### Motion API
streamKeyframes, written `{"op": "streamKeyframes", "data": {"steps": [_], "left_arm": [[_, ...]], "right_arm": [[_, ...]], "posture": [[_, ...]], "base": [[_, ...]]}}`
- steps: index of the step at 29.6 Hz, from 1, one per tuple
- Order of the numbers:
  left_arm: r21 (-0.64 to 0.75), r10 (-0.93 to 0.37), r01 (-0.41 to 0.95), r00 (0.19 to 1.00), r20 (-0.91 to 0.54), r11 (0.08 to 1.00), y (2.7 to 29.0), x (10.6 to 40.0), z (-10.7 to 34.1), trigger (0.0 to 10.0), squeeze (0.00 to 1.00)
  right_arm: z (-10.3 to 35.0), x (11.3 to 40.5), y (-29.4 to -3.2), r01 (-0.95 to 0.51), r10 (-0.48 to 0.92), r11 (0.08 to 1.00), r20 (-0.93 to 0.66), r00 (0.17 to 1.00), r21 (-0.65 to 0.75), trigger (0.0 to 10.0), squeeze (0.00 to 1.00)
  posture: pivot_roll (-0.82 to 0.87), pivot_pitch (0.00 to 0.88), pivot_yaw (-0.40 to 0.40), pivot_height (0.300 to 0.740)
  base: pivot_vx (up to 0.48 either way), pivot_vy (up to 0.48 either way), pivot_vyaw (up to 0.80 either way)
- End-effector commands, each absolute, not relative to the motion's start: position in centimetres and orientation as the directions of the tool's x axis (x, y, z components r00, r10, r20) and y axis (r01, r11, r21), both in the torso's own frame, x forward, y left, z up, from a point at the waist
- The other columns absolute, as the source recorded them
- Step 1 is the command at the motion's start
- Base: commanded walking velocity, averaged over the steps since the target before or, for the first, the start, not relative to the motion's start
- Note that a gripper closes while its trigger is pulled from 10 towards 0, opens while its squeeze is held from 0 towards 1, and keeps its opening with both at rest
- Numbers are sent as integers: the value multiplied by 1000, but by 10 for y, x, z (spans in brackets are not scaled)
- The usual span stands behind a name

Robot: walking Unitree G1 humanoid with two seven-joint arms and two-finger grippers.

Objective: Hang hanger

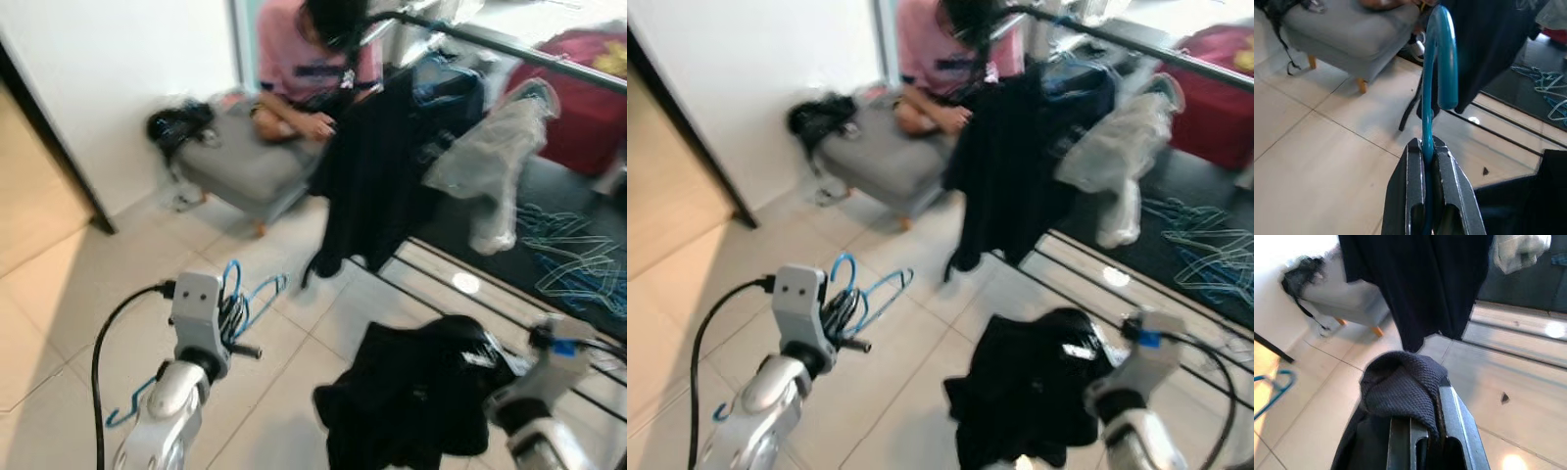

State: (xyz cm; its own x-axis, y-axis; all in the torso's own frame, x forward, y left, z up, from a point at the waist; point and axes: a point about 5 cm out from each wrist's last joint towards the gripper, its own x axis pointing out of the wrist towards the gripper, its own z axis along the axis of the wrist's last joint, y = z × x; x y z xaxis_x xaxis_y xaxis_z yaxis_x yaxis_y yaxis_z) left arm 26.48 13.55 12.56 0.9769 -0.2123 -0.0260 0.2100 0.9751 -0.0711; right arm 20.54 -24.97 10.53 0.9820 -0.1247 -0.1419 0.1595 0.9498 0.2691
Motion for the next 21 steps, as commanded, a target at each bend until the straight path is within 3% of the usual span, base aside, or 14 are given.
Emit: {"op": "streamKeyframes", "data": {"steps": [1, 6, 8, 9, 10, 13, 14, 21], "left_arm": [[-24, -128, 126, 986, -105, 992, 161, 266, 108, 10000, 0], [16, -88, 91, 987, -136, 996, 174, 267, 99, 10000, 0], [85, -24, 53, 951, -310, 995, 195, 246, 41, 10000, 0], [85, -24, 53, 951, -310, 995, 195, 246, 41, 10000, 0], [75, -2, 39, 901, -434, 996, 200, 219, 4, 10000, 0], [54, -5, 34, 887, -462, 998, 198, 210, -5, 10000, 0], [39, -8, 31, 881, -474, 999, 197, 205, -9, 10000, 0], [-32, 47, -70, 884, -465, 997, 208, 204, -13, 10000, 0]], "right_arm": [[83, 189, -270, 254, -209, 939, -203, 957, 232, 10000, 0], [73, 183, -275, 273, -222, 938, -236, 946, 212, 10000, 0], [34, 166, -269, 273, -205, 951, -367, 907, 143, 10000, 0], [34, 166, -269, 273, -205, 951, -367, 907, 143, 10000, 0], [1, 147, -258, 256, -174, 960, -478, 861, 112, 10000, 0], [-8, 140, -254, 248, -163, 963, -508, 846, 105, 10000, 0], [-9, 139, -249, 245, -137, 955, -479, 867, 170, 10000, 0], [-7, 149, -254, 200, -126, 973, -461, 878, 115, 10000, 0]], "posture": [[-12, 164, -45, 740], [-12, 165, -47, 740], [-10, 170, -46, 740], [-10, 170, -46, 740], [-11, 172, -47, 740], [-8, 178, -44, 740], [0, 179, -45, 740], [-8, 184, -54, 740]], "base": [[0, 0, 788], [0, 0, 791], [0, 0, 788], [0, 0, 788], [0, 0, 788], [0, 0, 788], [0, 0, 794], [0, 0, 762]]}}
